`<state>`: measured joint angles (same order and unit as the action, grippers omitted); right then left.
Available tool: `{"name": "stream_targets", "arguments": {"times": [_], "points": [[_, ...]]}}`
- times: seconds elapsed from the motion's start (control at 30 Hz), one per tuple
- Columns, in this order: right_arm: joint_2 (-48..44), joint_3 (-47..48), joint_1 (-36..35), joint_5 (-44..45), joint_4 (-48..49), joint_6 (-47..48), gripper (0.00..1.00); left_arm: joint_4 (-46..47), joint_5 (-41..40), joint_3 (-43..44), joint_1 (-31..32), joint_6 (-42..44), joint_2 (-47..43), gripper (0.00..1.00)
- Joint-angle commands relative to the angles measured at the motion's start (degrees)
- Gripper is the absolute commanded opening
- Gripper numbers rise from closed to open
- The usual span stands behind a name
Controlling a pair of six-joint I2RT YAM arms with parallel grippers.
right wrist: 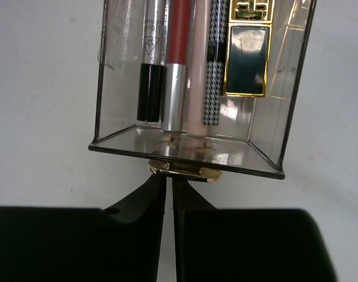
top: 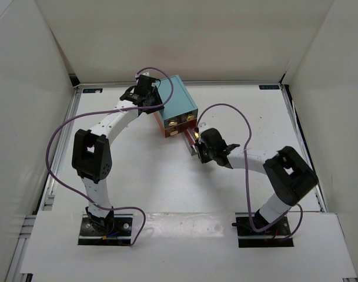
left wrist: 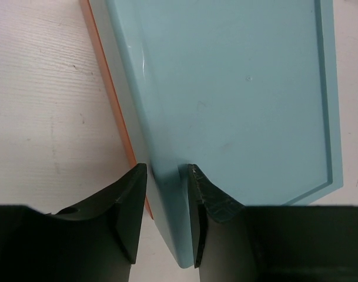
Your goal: Organize the makeup
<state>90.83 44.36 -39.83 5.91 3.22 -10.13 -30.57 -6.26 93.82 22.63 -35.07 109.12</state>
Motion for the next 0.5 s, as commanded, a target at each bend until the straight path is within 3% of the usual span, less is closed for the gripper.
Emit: {"name": "stream_targets", "arguments": {"times": [0.0, 0.27, 0.47], "points": [[3.6, 5.0, 0.1, 5.0, 14.0, 0.3, 0.11, -1.8, -1.1, -0.1, 0.4, -0.1, 0.6, 0.43], [14.8, 9.5, 0.5, 13.4, 37.0, -2.0, 0.14, -2.8, -0.3, -2.0, 0.6, -0.1, 0.9, 0.42], [21.0, 14.1, 0.5, 17.5, 43.3, -7.8, 0.22, -4.2, 0.5, -2.1, 0.7, 0.2, 1.6, 0.39]]}}
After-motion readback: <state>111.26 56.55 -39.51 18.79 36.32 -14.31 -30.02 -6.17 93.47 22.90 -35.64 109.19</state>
